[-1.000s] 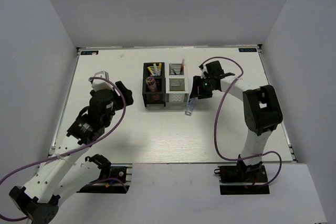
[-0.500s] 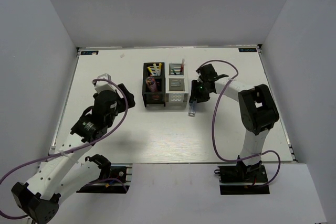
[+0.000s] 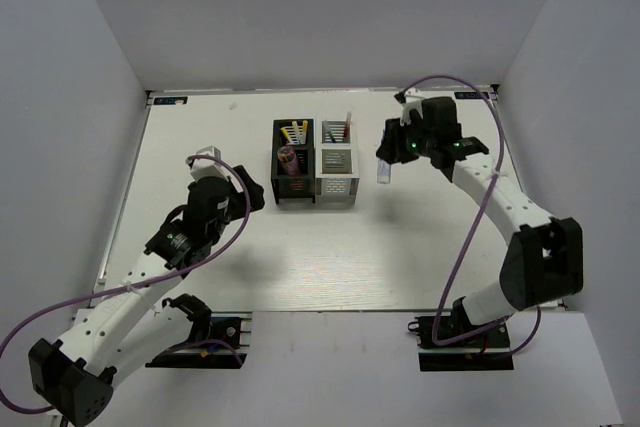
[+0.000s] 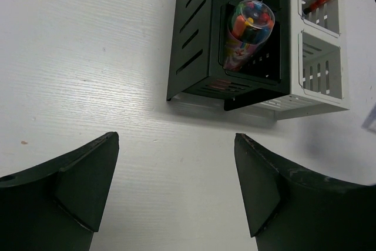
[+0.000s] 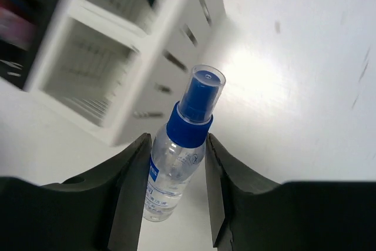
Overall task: Sort the stationery into containers
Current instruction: Place the stationery in the storage box.
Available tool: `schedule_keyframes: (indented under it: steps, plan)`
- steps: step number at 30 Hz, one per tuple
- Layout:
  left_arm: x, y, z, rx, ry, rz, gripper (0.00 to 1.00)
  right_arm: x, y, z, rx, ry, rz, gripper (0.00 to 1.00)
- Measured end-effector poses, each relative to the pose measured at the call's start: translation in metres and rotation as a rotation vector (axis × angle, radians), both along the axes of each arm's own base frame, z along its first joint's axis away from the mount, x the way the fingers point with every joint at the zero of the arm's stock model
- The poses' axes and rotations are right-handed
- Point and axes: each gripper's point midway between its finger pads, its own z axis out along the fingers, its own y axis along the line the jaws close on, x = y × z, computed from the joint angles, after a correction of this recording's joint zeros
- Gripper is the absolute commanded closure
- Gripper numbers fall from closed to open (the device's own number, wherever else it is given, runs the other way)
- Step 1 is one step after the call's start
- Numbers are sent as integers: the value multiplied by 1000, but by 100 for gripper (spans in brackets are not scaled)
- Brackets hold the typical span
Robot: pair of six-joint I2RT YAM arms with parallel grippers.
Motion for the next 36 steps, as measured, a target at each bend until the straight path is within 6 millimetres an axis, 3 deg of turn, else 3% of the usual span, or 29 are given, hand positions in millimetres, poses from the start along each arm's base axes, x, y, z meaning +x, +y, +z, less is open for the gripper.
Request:
schedule_keyframes:
  steps: [4,7,11,16,20,21,23,24,27,32,36]
  plan:
    - [0,-2,-3,-9,2,-8,11,11,25,65,80,-222,147,100]
    - [0,-3,1,-19,-10,-10,11,21,47,85,127,-280,236,100]
    - [-1,-3,3,-29,-23,-10,11,39,80,84,161,-287,322,100]
    - [-2,-3,2,-38,-22,-8,11,45,121,56,166,-260,406,97]
    - [-3,-3,4,-50,-29,-6,11,38,138,35,151,-224,447,74]
    - [-3,-2,5,-52,-31,-6,11,38,139,34,148,-226,448,62]
    - [-4,-2,7,-57,-36,-6,11,39,138,35,144,-247,447,51]
    - [-4,-2,7,-58,-37,-5,11,40,138,36,142,-262,447,39]
    - [-4,-3,6,-60,-34,-11,11,39,133,41,142,-289,445,30]
    - [-3,-7,2,-61,-25,-22,11,33,128,58,145,-341,451,30]
    - [0,-9,-1,-53,-16,-26,11,32,127,68,151,-371,456,48]
